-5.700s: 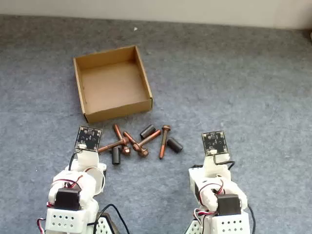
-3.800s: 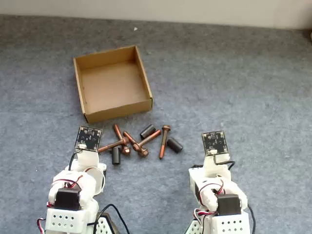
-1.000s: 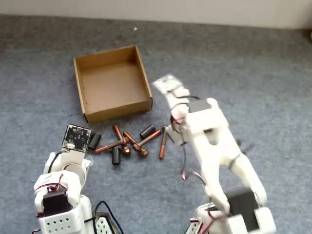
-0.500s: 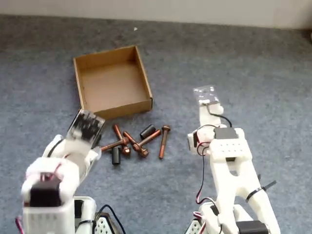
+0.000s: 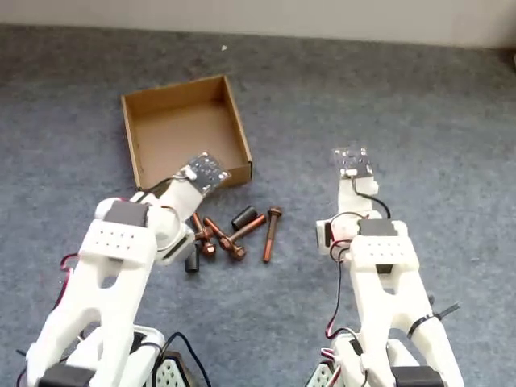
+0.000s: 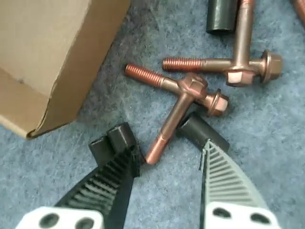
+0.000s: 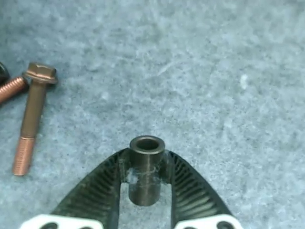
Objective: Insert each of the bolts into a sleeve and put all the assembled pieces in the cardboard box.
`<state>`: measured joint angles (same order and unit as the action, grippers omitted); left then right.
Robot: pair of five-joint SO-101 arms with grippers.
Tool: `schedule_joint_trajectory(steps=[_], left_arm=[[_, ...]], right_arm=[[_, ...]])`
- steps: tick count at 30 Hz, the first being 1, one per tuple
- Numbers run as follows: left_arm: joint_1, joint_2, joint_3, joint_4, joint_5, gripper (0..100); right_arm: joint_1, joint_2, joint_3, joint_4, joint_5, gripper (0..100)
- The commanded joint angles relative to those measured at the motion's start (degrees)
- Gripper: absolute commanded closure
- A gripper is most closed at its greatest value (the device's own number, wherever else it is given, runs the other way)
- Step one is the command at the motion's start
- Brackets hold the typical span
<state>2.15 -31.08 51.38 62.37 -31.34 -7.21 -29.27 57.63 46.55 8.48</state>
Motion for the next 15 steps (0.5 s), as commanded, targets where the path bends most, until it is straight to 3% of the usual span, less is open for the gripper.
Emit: schedule_joint_trajectory(steps=[1, 10, 15], left_arm=[[2.4, 5.4, -2.9, -6.9, -0.7, 78], [4.4, 14.2, -3.0, -15.1, -0.6, 78], [4.5, 19.7, -2.9, -20.7, -0.7, 88]], right_arm=[[0.6, -2.1, -0.5, -1.3, -0.4, 99.3], [0.6, -2.1, -0.4, -1.3, -0.3, 99.3], [0.6, -2.1, -0.4, -1.2, -0.3, 99.3]])
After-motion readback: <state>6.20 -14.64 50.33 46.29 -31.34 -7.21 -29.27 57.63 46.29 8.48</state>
